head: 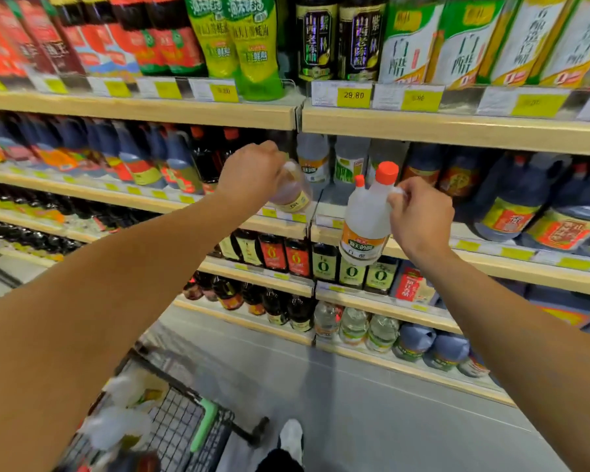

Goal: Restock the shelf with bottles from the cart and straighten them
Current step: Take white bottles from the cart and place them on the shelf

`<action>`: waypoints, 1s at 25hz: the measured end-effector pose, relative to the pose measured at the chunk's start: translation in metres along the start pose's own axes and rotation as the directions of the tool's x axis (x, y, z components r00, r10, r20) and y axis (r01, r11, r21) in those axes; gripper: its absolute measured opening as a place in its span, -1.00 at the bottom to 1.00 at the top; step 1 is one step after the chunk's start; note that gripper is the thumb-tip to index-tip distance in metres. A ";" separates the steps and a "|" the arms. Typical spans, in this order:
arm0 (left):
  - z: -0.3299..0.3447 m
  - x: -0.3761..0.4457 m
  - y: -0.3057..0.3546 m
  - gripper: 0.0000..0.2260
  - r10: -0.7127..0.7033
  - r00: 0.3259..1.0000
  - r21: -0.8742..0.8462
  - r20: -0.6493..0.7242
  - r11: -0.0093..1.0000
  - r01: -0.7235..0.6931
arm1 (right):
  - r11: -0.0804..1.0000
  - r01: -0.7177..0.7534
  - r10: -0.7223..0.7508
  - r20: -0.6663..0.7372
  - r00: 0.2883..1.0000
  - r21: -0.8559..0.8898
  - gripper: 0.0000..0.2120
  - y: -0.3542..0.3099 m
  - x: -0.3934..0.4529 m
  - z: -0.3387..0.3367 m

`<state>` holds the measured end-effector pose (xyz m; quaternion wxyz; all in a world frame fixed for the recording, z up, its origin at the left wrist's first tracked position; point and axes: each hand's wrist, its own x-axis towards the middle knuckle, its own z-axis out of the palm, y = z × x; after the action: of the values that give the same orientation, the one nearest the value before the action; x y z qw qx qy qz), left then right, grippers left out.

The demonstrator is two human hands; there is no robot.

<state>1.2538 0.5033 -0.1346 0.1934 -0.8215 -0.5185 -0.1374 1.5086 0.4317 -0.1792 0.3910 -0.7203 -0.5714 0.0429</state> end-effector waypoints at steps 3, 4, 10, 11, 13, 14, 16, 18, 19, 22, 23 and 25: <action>0.036 0.013 -0.023 -0.89 0.028 0.999 0.025 -0.046 0.999 -0.027 | 1.000 0.004 -0.004 -0.043 0.999 0.009 -0.82 -0.003 0.008 0.033; 0.046 0.015 -0.029 -0.88 0.021 0.999 0.028 -0.044 0.999 -0.020 | 1.000 0.008 -0.007 -0.056 0.998 0.011 -0.83 -0.004 0.010 0.041; 0.087 0.031 -0.061 -0.87 -0.020 0.999 0.014 0.025 1.000 0.019 | 0.997 0.030 -0.020 -0.129 0.991 0.076 -0.84 -0.013 0.017 0.077; 0.092 0.035 -0.061 -0.88 -0.007 0.999 0.012 0.047 1.000 0.007 | 0.995 0.023 -0.011 -0.135 0.991 0.094 -0.84 -0.016 0.019 0.081; 0.098 0.044 -0.057 -0.90 0.002 0.998 -0.004 0.068 1.000 -0.002 | 0.994 0.010 0.006 -0.145 0.989 0.111 -0.84 -0.019 0.023 0.087; 0.100 0.048 -0.055 -0.89 -0.004 0.998 -0.010 0.064 1.000 0.004 | 0.994 0.011 0.005 -0.151 0.989 0.108 -0.84 -0.021 0.025 0.088; 0.102 0.054 -0.055 -0.85 -0.030 0.999 -0.002 0.030 1.000 0.030 | 0.993 0.017 0.003 -0.175 0.985 0.113 -0.84 -0.024 0.029 0.091; 0.108 0.052 -0.058 -0.83 -0.090 0.995 0.021 -0.032 0.996 0.091 | 0.988 0.021 0.013 -0.222 0.975 0.151 -0.84 -0.028 0.034 0.093; 0.113 0.051 -0.058 -0.82 -0.130 0.990 0.023 -0.060 0.991 0.132 | 0.984 0.027 0.019 -0.253 0.967 0.174 -0.85 -0.029 0.036 0.095; 0.124 0.048 -0.054 -0.75 -0.168 0.985 0.000 -0.045 0.986 0.168 | 0.969 0.058 0.026 -0.336 0.942 0.238 -0.85 -0.032 0.045 0.105; 0.125 0.048 -0.051 -0.73 -0.163 0.986 -0.003 -0.027 0.987 0.163 | 0.965 0.075 0.019 -0.351 0.936 0.251 -0.85 -0.032 0.048 0.110; 0.126 0.051 -0.045 -0.71 -0.174 0.985 -0.018 -0.017 0.985 0.174 | 0.963 0.092 0.003 -0.348 0.937 0.255 -0.85 -0.033 0.053 0.123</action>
<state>1.2379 0.6194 -0.2173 0.1787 -0.7734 -0.5853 -0.1655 1.4384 0.5416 -0.2233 0.5795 -0.6440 -0.4991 -0.0166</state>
